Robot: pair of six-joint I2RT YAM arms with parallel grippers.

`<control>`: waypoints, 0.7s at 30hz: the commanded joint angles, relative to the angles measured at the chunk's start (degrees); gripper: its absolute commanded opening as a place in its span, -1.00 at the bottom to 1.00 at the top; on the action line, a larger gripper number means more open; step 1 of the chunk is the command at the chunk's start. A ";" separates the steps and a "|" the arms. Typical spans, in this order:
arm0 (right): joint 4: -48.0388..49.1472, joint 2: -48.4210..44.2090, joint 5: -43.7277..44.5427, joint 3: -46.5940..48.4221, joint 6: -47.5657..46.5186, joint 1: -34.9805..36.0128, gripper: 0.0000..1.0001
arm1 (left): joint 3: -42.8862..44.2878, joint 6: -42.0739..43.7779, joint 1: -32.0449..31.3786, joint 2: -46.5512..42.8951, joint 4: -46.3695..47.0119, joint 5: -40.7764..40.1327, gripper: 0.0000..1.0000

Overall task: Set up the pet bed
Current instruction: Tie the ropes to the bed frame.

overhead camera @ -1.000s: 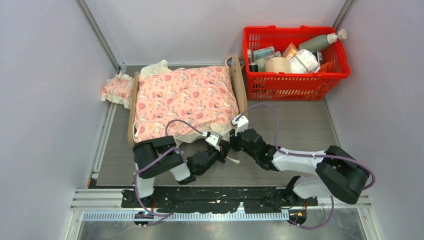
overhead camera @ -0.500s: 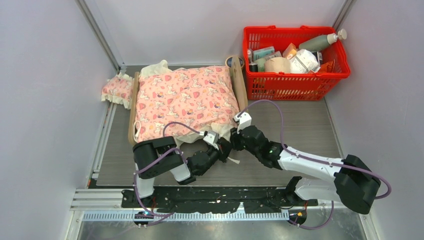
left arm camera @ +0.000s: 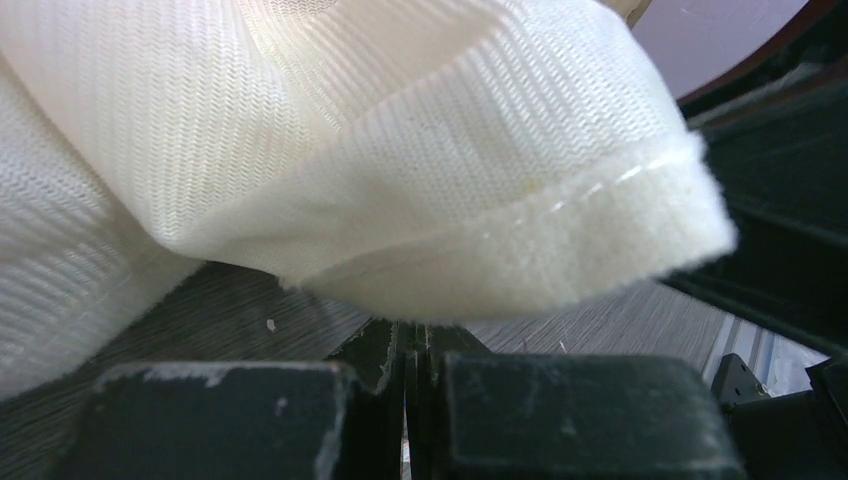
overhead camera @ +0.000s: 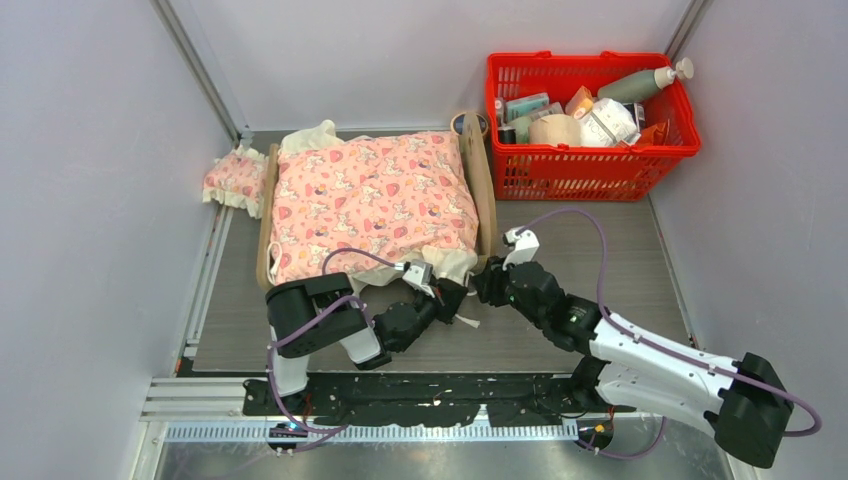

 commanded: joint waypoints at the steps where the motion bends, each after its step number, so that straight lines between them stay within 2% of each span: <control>1: 7.13 -2.20 3.04 -6.36 6.88 -0.09 -0.15 | -0.79 -1.03 -0.67 -0.87 1.55 -0.03 -1.00; 7: 19.92 1.35 2.19 -13.04 10.75 -0.10 -0.13 | -0.98 -1.02 -0.68 -0.98 1.52 -0.05 -1.00; 11: 25.85 5.56 0.62 -14.31 11.37 -0.10 -0.14 | -0.73 -0.82 -0.70 -0.84 1.47 0.15 -1.00; 18: 31.52 11.49 -0.71 -14.23 11.82 -0.10 -0.16 | -0.68 -0.36 -0.67 -0.79 1.53 -0.01 -1.00; 21: 32.15 12.56 -0.11 -13.92 10.82 -0.10 -0.26 | -0.56 -0.15 -0.74 -0.72 1.47 0.04 -1.00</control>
